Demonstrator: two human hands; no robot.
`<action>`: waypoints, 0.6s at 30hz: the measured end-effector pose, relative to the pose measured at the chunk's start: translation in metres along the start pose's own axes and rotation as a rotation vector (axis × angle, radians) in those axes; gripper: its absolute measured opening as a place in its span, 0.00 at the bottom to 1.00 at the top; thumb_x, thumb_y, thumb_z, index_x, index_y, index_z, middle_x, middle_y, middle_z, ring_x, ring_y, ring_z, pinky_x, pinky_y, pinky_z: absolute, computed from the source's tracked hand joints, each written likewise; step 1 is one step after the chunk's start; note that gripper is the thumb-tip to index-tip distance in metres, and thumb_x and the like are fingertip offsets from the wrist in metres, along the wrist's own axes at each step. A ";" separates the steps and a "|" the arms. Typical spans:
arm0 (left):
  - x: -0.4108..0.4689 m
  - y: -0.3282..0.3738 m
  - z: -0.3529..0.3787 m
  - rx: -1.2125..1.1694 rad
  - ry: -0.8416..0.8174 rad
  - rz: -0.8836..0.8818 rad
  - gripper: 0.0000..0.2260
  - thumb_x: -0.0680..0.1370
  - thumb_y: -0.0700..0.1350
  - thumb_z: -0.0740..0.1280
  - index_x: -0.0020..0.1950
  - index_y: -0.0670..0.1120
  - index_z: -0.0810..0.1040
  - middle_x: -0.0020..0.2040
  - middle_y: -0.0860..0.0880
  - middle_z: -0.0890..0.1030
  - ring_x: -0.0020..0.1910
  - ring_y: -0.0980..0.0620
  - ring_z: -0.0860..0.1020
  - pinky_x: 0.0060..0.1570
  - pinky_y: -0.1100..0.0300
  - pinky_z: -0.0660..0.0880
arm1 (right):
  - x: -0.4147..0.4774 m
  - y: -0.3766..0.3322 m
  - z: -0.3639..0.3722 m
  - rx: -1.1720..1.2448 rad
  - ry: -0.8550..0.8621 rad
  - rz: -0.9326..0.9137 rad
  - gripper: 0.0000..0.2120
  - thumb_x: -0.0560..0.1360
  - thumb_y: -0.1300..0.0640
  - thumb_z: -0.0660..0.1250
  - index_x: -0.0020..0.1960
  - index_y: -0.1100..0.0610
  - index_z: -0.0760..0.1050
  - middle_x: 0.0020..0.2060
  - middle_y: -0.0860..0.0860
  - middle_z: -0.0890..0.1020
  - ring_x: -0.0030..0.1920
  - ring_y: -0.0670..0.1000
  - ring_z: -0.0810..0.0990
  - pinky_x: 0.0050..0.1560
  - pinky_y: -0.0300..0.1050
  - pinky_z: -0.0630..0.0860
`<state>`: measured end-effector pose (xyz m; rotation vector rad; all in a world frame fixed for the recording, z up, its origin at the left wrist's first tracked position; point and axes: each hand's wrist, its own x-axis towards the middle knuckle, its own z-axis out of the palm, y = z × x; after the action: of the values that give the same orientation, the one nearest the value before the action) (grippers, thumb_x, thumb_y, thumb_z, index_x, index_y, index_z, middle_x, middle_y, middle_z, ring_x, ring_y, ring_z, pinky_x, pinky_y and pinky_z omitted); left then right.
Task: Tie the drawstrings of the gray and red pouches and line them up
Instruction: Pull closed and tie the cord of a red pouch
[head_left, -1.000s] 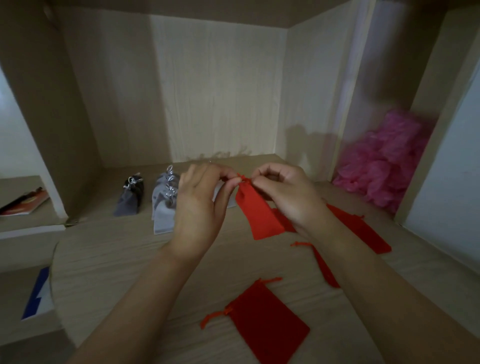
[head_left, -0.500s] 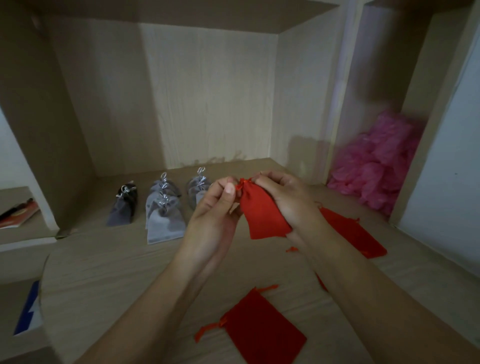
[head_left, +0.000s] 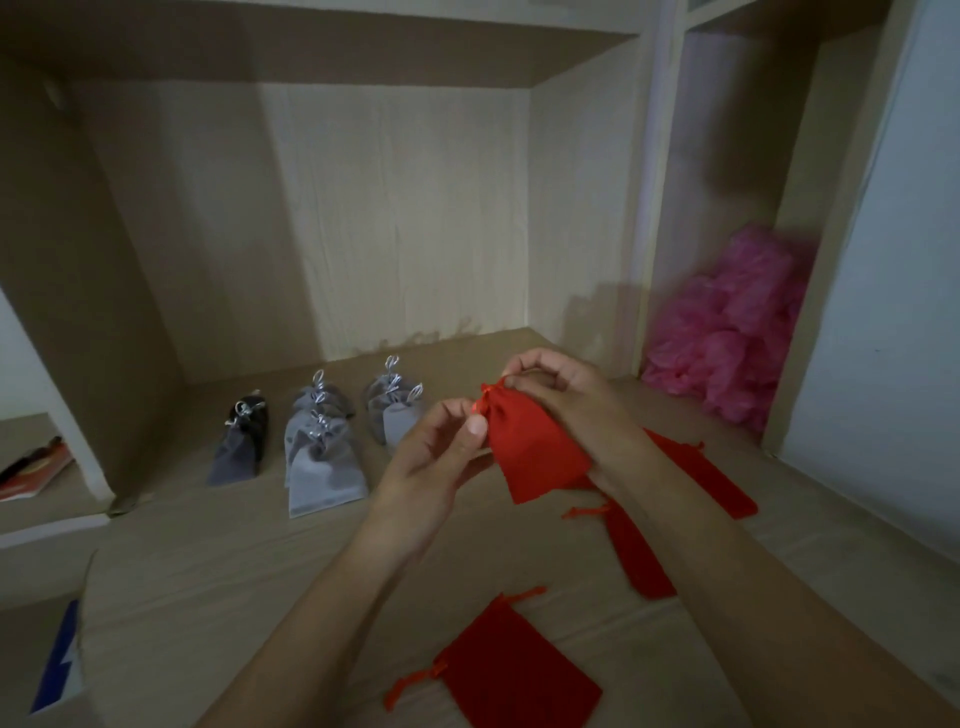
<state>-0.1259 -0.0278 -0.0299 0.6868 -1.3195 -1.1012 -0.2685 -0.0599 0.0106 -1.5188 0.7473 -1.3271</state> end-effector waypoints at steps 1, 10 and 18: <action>0.000 -0.002 0.001 -0.013 0.013 -0.027 0.12 0.72 0.42 0.64 0.52 0.38 0.72 0.46 0.43 0.78 0.47 0.51 0.77 0.51 0.59 0.77 | 0.002 0.000 -0.003 -0.004 -0.022 0.000 0.09 0.74 0.66 0.66 0.39 0.55 0.76 0.30 0.47 0.80 0.32 0.43 0.75 0.34 0.33 0.71; 0.037 0.007 -0.026 0.401 0.247 -0.155 0.09 0.72 0.32 0.70 0.40 0.44 0.75 0.34 0.50 0.79 0.30 0.64 0.77 0.34 0.68 0.74 | 0.029 0.019 -0.057 -0.621 -0.036 -0.055 0.03 0.76 0.63 0.66 0.47 0.61 0.79 0.41 0.53 0.81 0.41 0.44 0.78 0.41 0.30 0.70; 0.143 -0.005 -0.057 0.828 0.312 -0.284 0.11 0.72 0.33 0.70 0.36 0.47 0.74 0.33 0.46 0.77 0.18 0.63 0.72 0.22 0.69 0.71 | 0.029 0.074 -0.094 -1.028 -0.132 0.097 0.20 0.68 0.45 0.74 0.55 0.53 0.79 0.54 0.48 0.80 0.56 0.47 0.77 0.62 0.48 0.68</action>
<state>-0.0864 -0.1699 0.0131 1.6259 -1.4107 -0.5849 -0.3422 -0.1373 -0.0504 -2.2748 1.5227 -0.7456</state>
